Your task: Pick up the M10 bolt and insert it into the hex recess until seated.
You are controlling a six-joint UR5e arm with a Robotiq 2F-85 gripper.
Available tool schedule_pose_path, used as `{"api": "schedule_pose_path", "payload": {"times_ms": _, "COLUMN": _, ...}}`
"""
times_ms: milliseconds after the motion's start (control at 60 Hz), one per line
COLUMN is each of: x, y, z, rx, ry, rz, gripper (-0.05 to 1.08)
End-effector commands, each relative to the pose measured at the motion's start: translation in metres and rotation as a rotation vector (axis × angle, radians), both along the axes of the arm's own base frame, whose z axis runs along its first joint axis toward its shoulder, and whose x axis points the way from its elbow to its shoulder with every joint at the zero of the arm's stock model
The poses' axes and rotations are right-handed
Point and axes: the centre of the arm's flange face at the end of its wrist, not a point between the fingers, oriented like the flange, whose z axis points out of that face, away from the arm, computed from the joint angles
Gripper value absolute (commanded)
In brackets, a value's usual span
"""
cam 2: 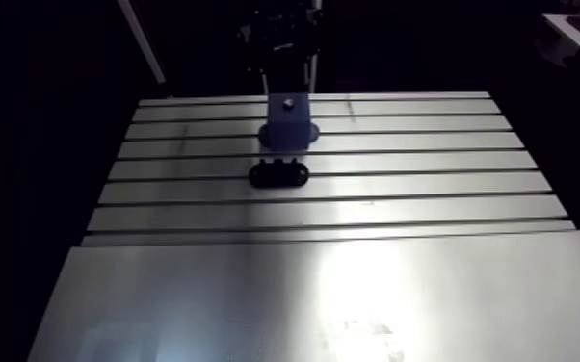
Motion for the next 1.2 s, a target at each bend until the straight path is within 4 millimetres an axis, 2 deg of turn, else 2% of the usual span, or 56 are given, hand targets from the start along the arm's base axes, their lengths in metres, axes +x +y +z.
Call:
{"api": "schedule_pose_path", "payload": {"times_ms": 17, "x": 0.002, "y": -0.003, "z": -0.001, "rx": 0.019, "ry": 0.014, "rz": -0.117, "gripper": 0.33}}
{"api": "schedule_pose_path", "payload": {"times_ms": 233, "x": 0.01, "y": -0.008, "z": -0.006, "rx": 0.035, "ry": 0.008, "rz": -0.226, "gripper": 0.38}}
{"api": "schedule_pose_path", "payload": {"times_ms": 400, "x": 0.011, "y": -0.001, "z": -0.008, "rx": 0.03, "ry": 0.004, "rz": -0.286, "gripper": 0.39}}
{"api": "schedule_pose_path", "payload": {"times_ms": 800, "x": 0.011, "y": 0.007, "z": -0.009, "rx": 0.023, "ry": 0.003, "rz": -0.321, "gripper": 0.43}}
{"api": "schedule_pose_path", "payload": {"times_ms": 1200, "x": 0.007, "y": 0.008, "z": -0.011, "rx": -0.012, "ry": 0.025, "rz": -0.33, "gripper": 0.46}}
